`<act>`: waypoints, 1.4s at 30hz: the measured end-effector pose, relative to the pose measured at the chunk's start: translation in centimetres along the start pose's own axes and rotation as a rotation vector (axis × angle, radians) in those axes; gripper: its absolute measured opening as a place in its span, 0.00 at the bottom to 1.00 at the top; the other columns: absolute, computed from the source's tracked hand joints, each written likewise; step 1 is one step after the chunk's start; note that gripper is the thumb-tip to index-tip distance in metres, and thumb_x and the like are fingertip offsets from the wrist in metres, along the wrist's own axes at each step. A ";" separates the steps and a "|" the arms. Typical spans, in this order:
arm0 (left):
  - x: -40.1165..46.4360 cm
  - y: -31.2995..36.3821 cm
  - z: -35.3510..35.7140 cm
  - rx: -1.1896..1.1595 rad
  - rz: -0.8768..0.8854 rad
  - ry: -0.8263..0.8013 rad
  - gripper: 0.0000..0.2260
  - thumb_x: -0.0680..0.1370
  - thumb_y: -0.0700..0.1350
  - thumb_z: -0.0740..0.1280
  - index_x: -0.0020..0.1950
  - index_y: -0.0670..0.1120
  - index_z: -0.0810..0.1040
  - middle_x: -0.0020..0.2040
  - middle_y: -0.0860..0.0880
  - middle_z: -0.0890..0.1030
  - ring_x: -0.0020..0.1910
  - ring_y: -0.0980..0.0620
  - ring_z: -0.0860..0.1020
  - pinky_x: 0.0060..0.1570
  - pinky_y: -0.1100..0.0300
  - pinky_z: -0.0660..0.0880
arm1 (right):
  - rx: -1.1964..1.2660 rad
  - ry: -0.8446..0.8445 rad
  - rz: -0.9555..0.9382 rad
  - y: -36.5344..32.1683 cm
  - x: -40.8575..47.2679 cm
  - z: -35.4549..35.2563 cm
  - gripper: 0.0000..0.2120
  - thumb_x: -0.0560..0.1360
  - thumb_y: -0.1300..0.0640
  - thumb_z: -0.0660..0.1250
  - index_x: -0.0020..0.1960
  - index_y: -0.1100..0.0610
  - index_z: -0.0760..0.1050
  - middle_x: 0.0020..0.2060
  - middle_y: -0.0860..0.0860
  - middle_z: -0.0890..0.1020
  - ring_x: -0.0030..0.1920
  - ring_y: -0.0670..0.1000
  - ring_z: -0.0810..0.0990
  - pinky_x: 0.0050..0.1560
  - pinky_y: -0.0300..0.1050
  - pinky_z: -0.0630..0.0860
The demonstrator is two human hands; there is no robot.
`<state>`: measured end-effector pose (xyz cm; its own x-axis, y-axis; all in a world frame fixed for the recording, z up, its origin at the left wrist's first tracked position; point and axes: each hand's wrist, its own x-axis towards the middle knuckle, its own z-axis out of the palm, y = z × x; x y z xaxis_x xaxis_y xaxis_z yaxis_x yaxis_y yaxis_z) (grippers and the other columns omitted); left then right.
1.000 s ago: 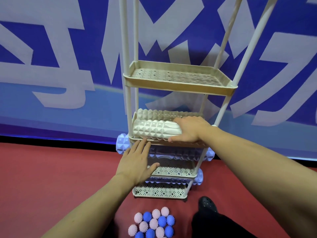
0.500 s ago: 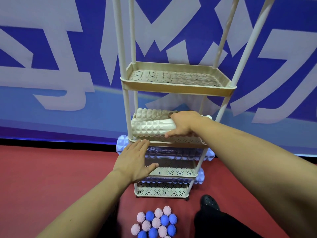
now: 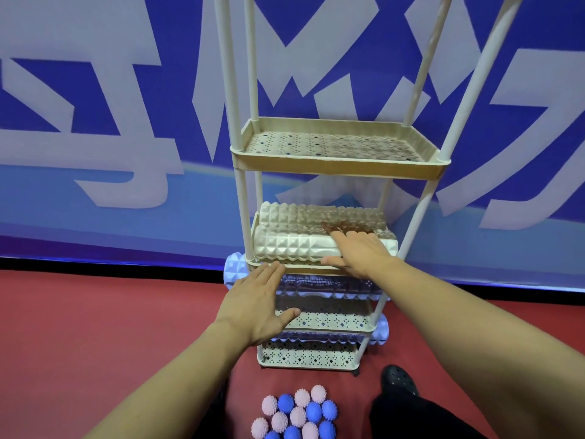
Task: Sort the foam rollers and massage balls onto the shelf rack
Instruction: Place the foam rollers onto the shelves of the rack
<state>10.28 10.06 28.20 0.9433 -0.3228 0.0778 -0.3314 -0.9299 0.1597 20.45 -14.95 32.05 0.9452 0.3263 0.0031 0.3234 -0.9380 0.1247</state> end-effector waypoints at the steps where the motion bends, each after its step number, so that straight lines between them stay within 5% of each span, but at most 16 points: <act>1: 0.0 0.0 0.1 0.002 -0.003 -0.004 0.42 0.77 0.72 0.56 0.83 0.49 0.50 0.83 0.53 0.53 0.82 0.53 0.50 0.78 0.50 0.57 | 0.009 0.012 -0.001 0.0 -0.4 -0.1 0.31 0.77 0.28 0.55 0.66 0.51 0.68 0.55 0.57 0.79 0.53 0.62 0.78 0.46 0.53 0.65; 8: -0.3 0.4 0.3 0.036 -0.023 -0.018 0.43 0.77 0.73 0.51 0.83 0.48 0.48 0.83 0.53 0.49 0.82 0.53 0.48 0.79 0.50 0.56 | 0.182 0.336 0.010 -1.2 -4.8 0.0 0.25 0.83 0.40 0.57 0.73 0.55 0.71 0.65 0.51 0.76 0.65 0.55 0.74 0.68 0.50 0.67; 13: -1.7 2.6 1.7 -0.013 -0.073 0.056 0.39 0.80 0.70 0.50 0.83 0.49 0.47 0.83 0.53 0.49 0.82 0.52 0.48 0.80 0.52 0.51 | 0.219 0.411 0.031 -0.4 -11.0 2.0 0.22 0.81 0.44 0.63 0.71 0.55 0.74 0.66 0.50 0.77 0.66 0.53 0.75 0.69 0.49 0.68; 17: -2.1 7.2 3.6 -0.063 0.010 0.049 0.35 0.81 0.67 0.49 0.83 0.50 0.50 0.83 0.52 0.52 0.82 0.50 0.50 0.80 0.52 0.50 | 0.232 0.285 0.172 2.6 -16.1 5.3 0.22 0.81 0.44 0.63 0.71 0.54 0.74 0.67 0.49 0.78 0.67 0.53 0.76 0.69 0.48 0.69; 24: -0.2 17.5 6.9 -0.072 0.155 -0.019 0.33 0.81 0.68 0.49 0.81 0.50 0.58 0.81 0.50 0.61 0.79 0.49 0.58 0.78 0.50 0.54 | 0.229 0.020 0.382 7.8 -23.6 11.5 0.27 0.83 0.40 0.55 0.78 0.50 0.64 0.76 0.48 0.68 0.76 0.50 0.65 0.77 0.47 0.56; 31: 1.5 26.3 12.7 -0.095 0.270 -0.159 0.32 0.81 0.67 0.52 0.81 0.50 0.60 0.81 0.49 0.61 0.78 0.47 0.61 0.77 0.51 0.56 | 0.335 -0.137 0.600 13.9 -33.1 18.2 0.28 0.83 0.39 0.51 0.80 0.49 0.60 0.77 0.48 0.66 0.76 0.51 0.64 0.77 0.49 0.59; 42: 4.0 33.2 20.7 -0.401 0.079 -0.370 0.33 0.81 0.65 0.58 0.80 0.47 0.63 0.79 0.48 0.65 0.78 0.49 0.63 0.77 0.48 0.59 | 0.421 -0.522 0.657 17.3 -43.8 30.3 0.29 0.81 0.36 0.55 0.76 0.51 0.64 0.75 0.49 0.68 0.72 0.57 0.70 0.69 0.53 0.66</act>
<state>3.51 -25.78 13.42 0.8354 -0.4970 -0.2349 -0.3154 -0.7834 0.5356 -14.03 -48.98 3.98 0.8110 -0.2817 -0.5128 -0.3893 -0.9141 -0.1136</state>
